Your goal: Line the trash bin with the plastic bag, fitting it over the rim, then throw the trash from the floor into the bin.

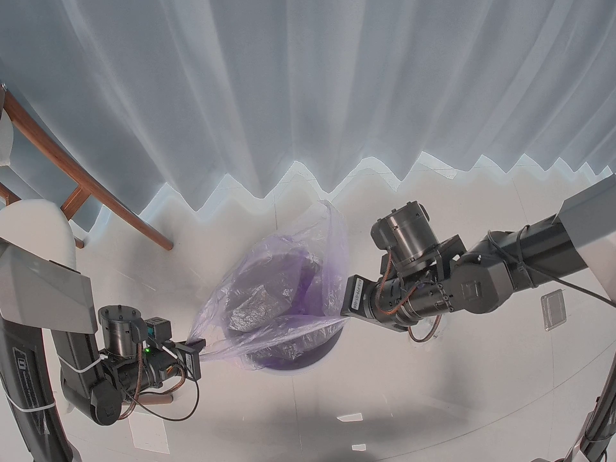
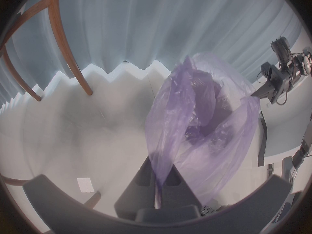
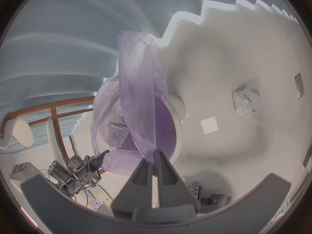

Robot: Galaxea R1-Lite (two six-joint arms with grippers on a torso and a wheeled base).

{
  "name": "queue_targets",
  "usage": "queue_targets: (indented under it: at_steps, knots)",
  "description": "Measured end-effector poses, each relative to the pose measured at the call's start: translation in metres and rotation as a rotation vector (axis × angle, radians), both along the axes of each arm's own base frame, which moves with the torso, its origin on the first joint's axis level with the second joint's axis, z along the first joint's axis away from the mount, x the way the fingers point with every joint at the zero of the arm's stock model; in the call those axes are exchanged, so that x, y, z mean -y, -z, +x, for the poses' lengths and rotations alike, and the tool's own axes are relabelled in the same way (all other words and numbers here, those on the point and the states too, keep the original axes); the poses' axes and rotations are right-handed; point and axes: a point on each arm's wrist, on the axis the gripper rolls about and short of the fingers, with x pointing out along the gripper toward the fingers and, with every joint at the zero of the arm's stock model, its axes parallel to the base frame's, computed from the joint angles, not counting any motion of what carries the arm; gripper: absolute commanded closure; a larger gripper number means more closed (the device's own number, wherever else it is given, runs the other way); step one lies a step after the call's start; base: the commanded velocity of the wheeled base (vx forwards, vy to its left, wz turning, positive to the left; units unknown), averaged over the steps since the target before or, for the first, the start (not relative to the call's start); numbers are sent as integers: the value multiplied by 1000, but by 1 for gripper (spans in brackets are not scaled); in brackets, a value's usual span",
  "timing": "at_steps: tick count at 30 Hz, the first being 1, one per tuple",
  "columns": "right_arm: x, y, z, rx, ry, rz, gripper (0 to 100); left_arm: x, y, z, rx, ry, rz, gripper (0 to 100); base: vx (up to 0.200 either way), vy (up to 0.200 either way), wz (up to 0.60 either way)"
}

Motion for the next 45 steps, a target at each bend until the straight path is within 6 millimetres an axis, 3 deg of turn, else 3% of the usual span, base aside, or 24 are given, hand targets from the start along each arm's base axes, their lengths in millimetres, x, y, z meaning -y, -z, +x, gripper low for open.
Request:
queue_targets:
  at_steps: [11, 22, 32, 38, 45]
  knots:
    - [11, 19, -18, -20, 4, -16, 100, 2, 22, -9, -88, 36, 41, 100, 0, 0, 0]
    - [18, 37, -30, -47, 0, -39, 100, 18, 30, -10, -102, 98, 44, 100, 0, 0, 0]
    - [30, 60, -41, -62, -40, -194, 100, 29, 40, -12, -104, 193, 99, 100, 0, 0, 0]
    - [32, 72, -39, -65, -51, -248, 100, 30, 46, -11, -96, 234, 134, 100, 0, 0, 0]
    - [26, 91, -23, 36, -30, -296, 100, 32, 51, 5, -52, 238, 150, 100, 0, 0, 0]
